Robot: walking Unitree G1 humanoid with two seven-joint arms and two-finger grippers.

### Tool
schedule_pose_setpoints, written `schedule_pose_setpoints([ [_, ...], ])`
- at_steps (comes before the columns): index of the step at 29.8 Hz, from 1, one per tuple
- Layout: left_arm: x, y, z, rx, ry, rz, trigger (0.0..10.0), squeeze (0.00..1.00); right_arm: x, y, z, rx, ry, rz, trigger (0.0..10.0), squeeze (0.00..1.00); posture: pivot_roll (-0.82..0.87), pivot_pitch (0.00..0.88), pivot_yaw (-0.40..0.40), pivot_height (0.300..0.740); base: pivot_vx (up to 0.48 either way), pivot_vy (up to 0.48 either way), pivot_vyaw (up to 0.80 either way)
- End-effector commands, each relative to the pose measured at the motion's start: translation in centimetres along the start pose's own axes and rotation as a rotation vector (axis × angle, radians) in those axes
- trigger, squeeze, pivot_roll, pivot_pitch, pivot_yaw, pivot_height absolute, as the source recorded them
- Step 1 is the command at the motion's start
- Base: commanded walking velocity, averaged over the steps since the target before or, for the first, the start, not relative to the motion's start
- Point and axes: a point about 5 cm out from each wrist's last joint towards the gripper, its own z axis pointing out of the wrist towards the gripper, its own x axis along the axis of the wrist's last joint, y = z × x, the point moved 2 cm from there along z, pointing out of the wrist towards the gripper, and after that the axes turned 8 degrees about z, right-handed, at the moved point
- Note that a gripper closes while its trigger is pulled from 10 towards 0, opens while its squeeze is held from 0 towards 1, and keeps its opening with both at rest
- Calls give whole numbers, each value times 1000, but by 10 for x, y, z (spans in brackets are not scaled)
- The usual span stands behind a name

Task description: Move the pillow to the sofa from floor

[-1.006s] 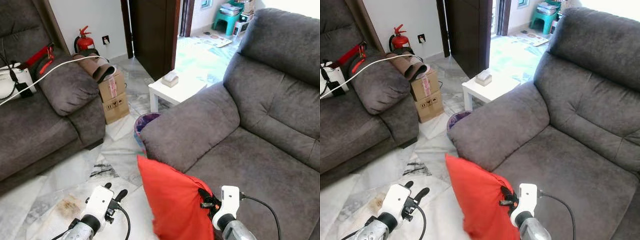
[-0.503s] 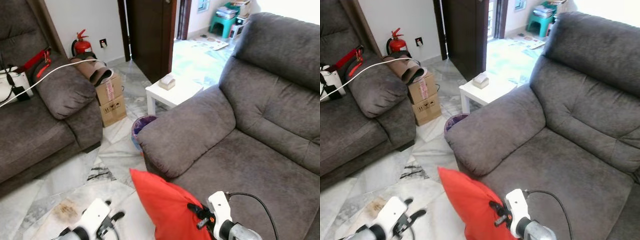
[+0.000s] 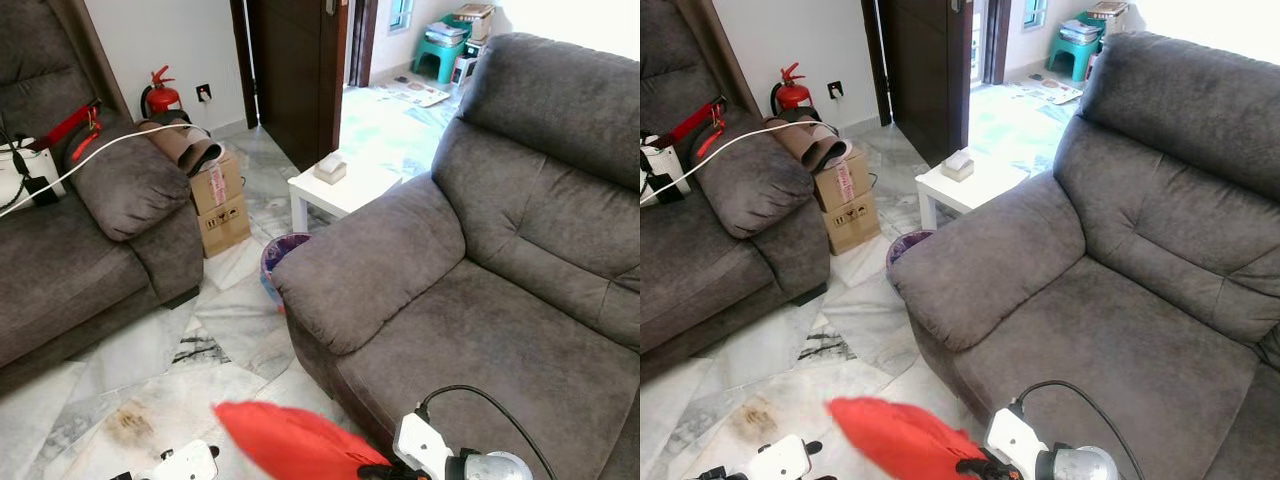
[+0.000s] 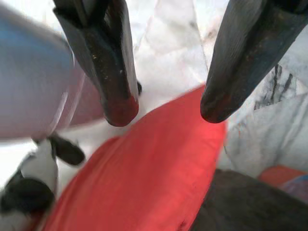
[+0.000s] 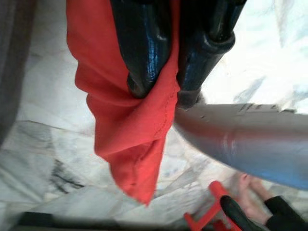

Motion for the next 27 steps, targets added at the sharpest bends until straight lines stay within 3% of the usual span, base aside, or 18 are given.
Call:
schedule_pose_setpoints([
  [1,-5,4,-4,-55,-24,56,10000,0,13,-2,-1,36,29,-58,10000,0,125,84,11,740,0,0,0],
  [5,-9,4,-7,-112,-36,115,10000,59,16,-9,-8,110,10,-91,10000,0,117,85,13,740,0,0,0],
  [6,-10,4,-7,-123,-39,122,10000,710,18,-10,-10,123,12,-99,10000,0,117,85,13,740,0,0,0],
  [7,-12,5,-8,-157,-51,149,10000,1000,26,-13,-15,151,19,-116,10000,0,111,85,13,740,0,0,0],
  [19,-15,9,-5,-215,-53,176,10000,1000,55,-24,-35,243,43,-218,10000,0,97,83,8,740,0,0,0],
  [27,-10,-13,-8,-164,-32,210,10000,1000,61,-29,-44,276,39,-202,10000,0,99,84,-4,740,0,0,0],
])
